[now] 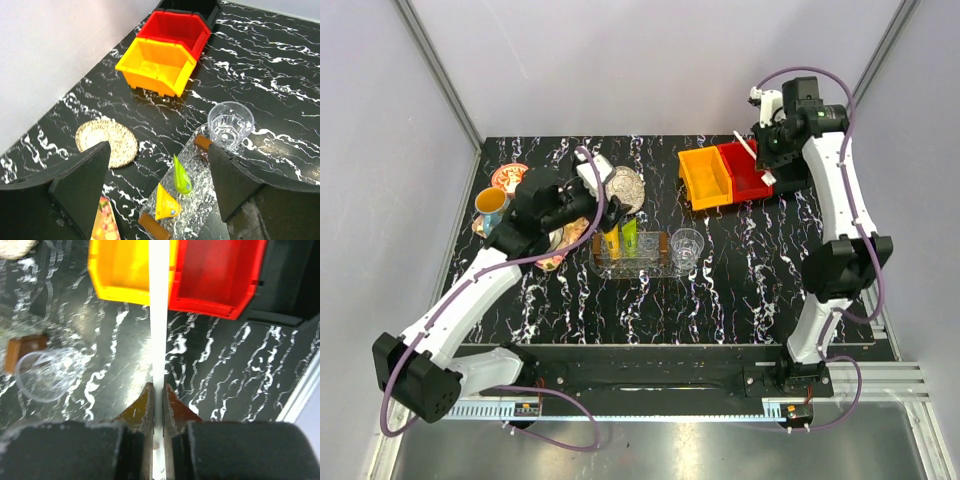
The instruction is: Prepare toiletry sets of a toothbrush and toothpaste on the tray
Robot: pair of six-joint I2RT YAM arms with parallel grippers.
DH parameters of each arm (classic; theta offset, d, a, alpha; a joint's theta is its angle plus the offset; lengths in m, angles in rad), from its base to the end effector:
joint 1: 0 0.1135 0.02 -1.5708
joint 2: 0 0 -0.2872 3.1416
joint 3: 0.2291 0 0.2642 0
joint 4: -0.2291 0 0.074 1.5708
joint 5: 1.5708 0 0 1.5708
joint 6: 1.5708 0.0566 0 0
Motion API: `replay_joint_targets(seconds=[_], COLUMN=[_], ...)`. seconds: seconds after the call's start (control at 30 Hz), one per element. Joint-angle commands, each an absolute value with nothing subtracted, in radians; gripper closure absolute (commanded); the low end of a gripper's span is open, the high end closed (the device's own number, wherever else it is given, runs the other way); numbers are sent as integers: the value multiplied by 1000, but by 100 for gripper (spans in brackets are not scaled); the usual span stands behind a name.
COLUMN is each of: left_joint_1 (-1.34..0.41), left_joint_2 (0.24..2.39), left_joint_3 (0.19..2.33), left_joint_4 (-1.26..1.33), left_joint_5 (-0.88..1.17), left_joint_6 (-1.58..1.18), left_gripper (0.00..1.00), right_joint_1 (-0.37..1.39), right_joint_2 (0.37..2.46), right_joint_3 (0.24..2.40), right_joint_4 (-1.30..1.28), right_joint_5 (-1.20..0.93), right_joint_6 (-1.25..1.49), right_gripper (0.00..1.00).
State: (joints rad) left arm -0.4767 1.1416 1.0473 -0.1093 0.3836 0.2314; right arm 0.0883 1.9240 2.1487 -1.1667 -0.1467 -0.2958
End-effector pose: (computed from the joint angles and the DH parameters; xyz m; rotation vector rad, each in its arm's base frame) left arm 0.2445 -0.1501 0.3846 0.8745 1.5599 -0.5165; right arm 0.4308 0.0464 0.3937 -0.5358 2.4428 0.0985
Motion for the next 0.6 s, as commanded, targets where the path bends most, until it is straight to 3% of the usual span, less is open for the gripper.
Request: replay_joint_targets(seconds=[0.0,0.57], left_joint_1=[-558,-884], left_joint_2=[1169,1253], left_joint_3=[1160,1167], left_joint_4=[-173,-147], left_joint_5=[344,-60], left_joint_6=[366,888], left_gripper=[17,21], right_joint_1=[129,365], right_joint_2=[1806,1720], right_joint_3=[2102,1973], right_joint_4=[-1296,-1419], right_joint_5=[-334,-681], right_joint_6=[-336,-379], right_gripper=[100,100])
